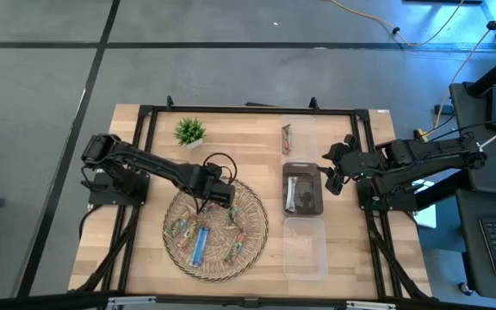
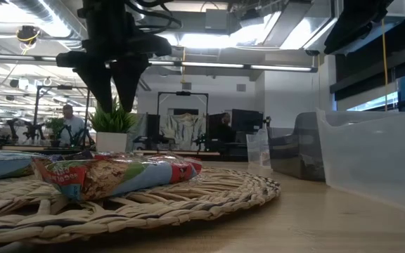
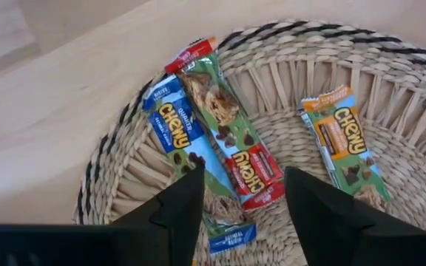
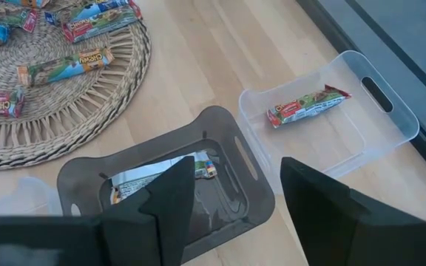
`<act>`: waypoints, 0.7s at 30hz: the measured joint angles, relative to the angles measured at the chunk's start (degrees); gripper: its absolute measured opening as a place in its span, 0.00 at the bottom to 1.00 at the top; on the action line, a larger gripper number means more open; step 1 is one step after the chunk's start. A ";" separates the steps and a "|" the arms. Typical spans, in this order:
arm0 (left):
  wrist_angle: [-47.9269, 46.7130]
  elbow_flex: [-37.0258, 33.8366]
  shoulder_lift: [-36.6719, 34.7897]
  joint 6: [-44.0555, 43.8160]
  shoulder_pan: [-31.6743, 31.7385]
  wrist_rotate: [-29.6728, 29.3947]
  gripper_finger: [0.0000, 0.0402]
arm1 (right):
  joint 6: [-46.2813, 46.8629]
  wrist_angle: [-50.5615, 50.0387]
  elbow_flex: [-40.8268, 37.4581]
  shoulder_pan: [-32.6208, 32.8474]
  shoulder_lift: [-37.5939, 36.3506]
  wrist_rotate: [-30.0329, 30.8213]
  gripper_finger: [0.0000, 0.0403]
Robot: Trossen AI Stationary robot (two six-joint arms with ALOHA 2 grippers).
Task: Pick and place Granola Bars by type
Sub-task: Put the blue granola bar into the bottom transparent bin
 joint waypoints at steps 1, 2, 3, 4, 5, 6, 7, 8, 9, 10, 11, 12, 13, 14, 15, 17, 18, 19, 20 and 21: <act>-0.12 0.00 0.00 -0.04 0.09 -0.02 0.48 | 0.00 0.00 0.00 0.00 0.00 0.00 0.51; -0.27 0.00 0.01 -0.15 0.22 -0.02 0.50 | -0.03 0.00 0.00 0.00 0.00 0.01 0.51; -0.39 0.00 0.10 -0.28 0.36 -0.14 0.52 | -0.04 0.00 0.00 0.00 0.00 0.01 0.51; -0.40 0.00 0.16 -0.83 0.49 -0.59 0.54 | -0.05 0.00 0.00 -0.01 0.00 0.01 0.51; -0.33 0.00 0.20 -1.72 0.63 -0.79 0.57 | -0.07 0.00 0.00 -0.02 0.00 0.01 0.51; -0.05 0.00 0.20 -1.88 0.66 -0.30 0.58 | -0.07 0.00 0.00 0.00 0.00 0.01 0.51; 0.40 0.00 0.20 -1.80 0.68 0.49 0.60 | -0.08 0.00 0.00 -0.01 0.00 0.01 0.51; 0.86 0.00 0.20 -1.71 0.55 1.21 0.61 | -0.02 0.00 0.00 0.00 0.00 0.01 0.51; 1.46 0.00 0.20 -1.91 0.26 1.37 0.62 | 0.02 0.00 0.00 0.00 0.00 0.01 0.51; 2.06 0.00 0.20 -1.89 0.02 1.09 0.62 | 0.02 0.00 0.00 0.00 0.00 0.01 0.51; 2.18 0.00 0.20 -1.66 -0.27 0.31 0.62 | 0.01 0.00 0.00 -0.01 0.00 0.01 0.51; 1.75 0.00 0.23 -1.70 -0.40 -0.58 0.62 | 0.00 0.00 0.00 -0.02 0.00 0.01 0.51; 0.99 0.00 0.48 -2.43 -0.41 -1.27 0.62 | -0.04 0.00 0.00 -0.01 0.00 0.01 0.51; -0.10 0.00 0.79 -3.92 -0.18 -1.49 0.62 | -0.04 0.00 0.00 0.00 0.00 0.01 0.51; -1.85 0.00 1.16 -5.75 0.11 -0.96 0.62 | -0.04 0.00 0.00 0.00 0.00 0.01 0.51; -5.28 -0.02 1.76 -8.75 0.84 0.67 0.60 | -0.04 0.08 0.00 -0.02 0.00 0.03 0.51; -5.72 -0.02 2.22 -9.56 1.20 1.07 0.60 | -0.08 0.12 0.00 0.00 0.02 0.02 0.51; -5.68 -0.07 2.65 -9.93 1.47 1.16 0.59 | -0.11 0.16 0.00 0.00 0.02 0.03 0.51; -5.03 -0.45 2.92 -10.14 1.74 1.13 0.59 | -0.11 0.20 0.00 0.00 0.02 0.03 0.51; -3.84 -0.91 3.16 -10.23 2.10 1.27 0.58 | -0.11 0.19 0.00 0.00 0.02 0.03 0.51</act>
